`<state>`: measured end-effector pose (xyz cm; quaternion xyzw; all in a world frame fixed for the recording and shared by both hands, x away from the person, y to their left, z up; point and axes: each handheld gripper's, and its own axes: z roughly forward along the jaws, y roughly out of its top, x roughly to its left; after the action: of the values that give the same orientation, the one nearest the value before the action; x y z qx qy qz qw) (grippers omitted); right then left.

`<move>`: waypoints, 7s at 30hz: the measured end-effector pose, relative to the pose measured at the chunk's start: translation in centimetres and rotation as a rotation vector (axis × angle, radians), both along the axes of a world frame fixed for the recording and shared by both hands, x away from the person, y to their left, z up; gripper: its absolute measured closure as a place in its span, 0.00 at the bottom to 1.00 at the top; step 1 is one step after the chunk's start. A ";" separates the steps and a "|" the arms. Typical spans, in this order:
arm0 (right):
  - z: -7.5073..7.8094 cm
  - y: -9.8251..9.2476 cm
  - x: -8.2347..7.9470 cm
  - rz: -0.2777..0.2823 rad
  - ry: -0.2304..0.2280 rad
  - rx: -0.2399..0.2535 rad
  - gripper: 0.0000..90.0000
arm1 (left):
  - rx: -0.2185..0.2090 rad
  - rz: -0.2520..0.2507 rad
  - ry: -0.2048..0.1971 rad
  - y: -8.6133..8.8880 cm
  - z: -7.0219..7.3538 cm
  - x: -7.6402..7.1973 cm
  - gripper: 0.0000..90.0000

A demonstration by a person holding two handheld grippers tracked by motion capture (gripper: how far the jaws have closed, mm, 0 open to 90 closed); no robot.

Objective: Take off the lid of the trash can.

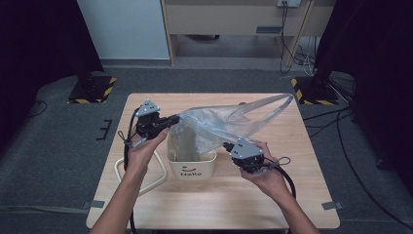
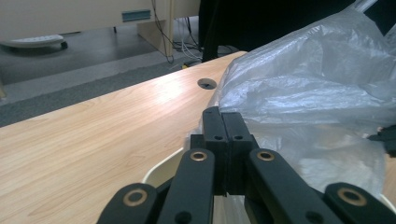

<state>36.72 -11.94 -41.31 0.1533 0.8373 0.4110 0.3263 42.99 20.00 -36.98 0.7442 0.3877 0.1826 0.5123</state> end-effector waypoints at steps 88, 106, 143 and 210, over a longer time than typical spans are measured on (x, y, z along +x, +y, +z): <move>-3.5 -4.5 -1.5 -0.035 0.272 0.137 1.00 | -0.026 0.101 0.032 -4.4 -7.9 -1.8 1.00; -2.5 -6.1 -2.9 -0.038 0.250 0.143 1.00 | -0.016 0.121 0.008 -3.8 -7.7 -2.2 0.98; -3.0 -4.1 -3.2 -0.096 0.288 0.157 0.50 | -0.023 0.100 0.014 -4.8 -8.0 -3.3 0.98; 1.4 -7.5 -2.1 -0.159 0.255 0.258 1.00 | -0.027 0.078 0.048 -3.4 -7.3 -0.1 1.00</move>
<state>34.66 -19.48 -39.96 0.3105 0.7974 0.4651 0.2267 42.87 16.64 -44.27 0.7258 0.4308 0.1795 0.5054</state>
